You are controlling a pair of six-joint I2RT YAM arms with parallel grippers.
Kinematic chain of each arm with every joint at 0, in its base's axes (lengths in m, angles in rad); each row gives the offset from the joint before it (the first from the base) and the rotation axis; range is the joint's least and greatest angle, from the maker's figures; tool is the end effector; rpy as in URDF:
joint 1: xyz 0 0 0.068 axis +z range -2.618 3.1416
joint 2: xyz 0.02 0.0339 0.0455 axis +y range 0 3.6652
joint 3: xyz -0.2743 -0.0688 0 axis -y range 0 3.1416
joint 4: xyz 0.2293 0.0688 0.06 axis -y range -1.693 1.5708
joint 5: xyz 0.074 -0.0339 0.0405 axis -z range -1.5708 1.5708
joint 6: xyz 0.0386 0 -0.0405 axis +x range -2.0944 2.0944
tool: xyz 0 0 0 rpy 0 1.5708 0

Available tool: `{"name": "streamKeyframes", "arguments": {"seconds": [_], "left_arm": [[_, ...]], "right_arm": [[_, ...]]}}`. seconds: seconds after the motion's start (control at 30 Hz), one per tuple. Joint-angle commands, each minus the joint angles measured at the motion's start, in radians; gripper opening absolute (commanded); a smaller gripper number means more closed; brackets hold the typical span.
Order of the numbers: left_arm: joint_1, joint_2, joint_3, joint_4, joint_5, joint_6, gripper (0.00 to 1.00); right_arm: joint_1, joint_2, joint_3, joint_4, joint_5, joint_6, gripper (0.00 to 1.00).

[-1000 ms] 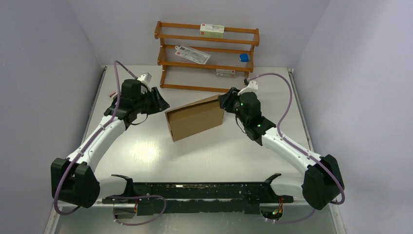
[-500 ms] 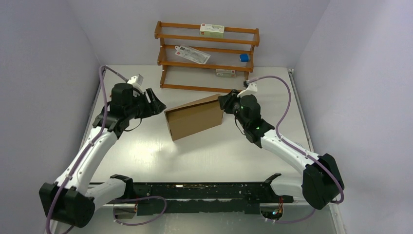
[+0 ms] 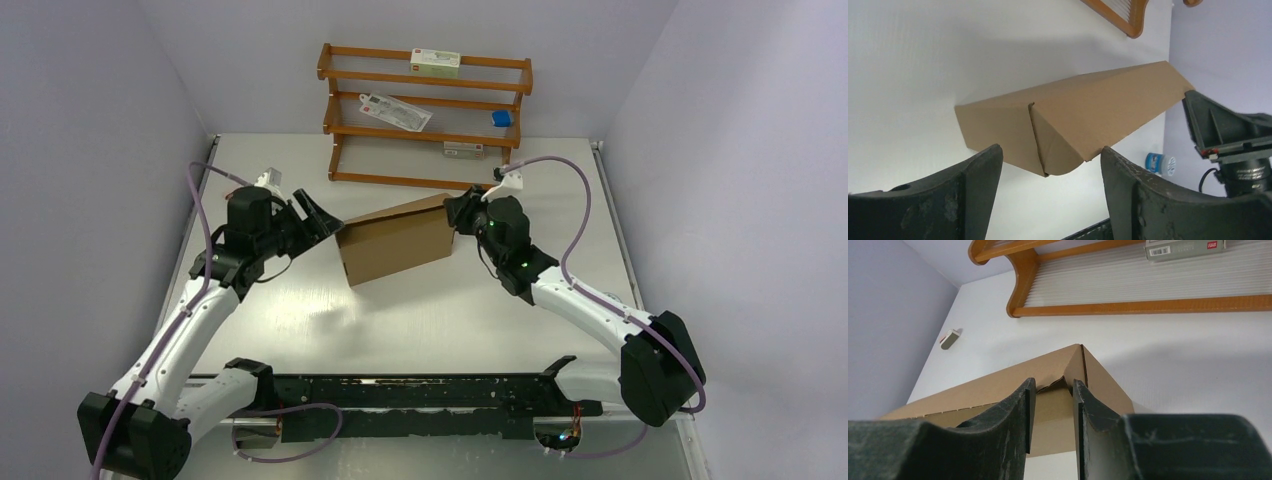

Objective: Fold the paper box

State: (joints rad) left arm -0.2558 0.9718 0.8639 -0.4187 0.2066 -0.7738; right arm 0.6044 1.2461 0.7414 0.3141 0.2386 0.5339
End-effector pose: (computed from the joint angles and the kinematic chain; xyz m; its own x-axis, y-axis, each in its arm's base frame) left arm 0.1880 -0.0574 0.3188 -0.6408 -0.5394 -0.5463 -0.0400 0.7340 -0.6779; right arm 0.2288 0.1469 0.2940 -0.3180 0.3813 -0.8680 -0.2316 0.8566 0.4611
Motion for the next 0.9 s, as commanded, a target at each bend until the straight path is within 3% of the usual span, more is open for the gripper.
{"name": "streamKeyframes", "arguments": {"seconds": [0.0,0.27,0.5,0.73,0.87], "left_arm": [[0.006,0.016,-0.021,0.101,0.031,-0.138,0.75],[0.006,-0.014,-0.073,0.176,0.014,-0.272,0.72],[0.006,0.011,-0.074,0.177,-0.021,-0.295,0.72],[0.006,0.018,-0.16,0.199,-0.002,-0.298,0.58],[0.006,0.006,-0.196,0.197,-0.003,-0.273,0.43]], "right_arm": [[0.019,0.041,-0.053,-0.17,0.005,-0.035,0.31],[0.029,0.037,-0.079,-0.15,0.005,-0.035,0.31],[0.037,0.033,-0.091,-0.136,-0.002,-0.036,0.31],[0.046,0.027,-0.101,-0.133,-0.004,-0.034,0.31],[0.046,0.017,-0.111,-0.135,-0.002,-0.029,0.31]]}}
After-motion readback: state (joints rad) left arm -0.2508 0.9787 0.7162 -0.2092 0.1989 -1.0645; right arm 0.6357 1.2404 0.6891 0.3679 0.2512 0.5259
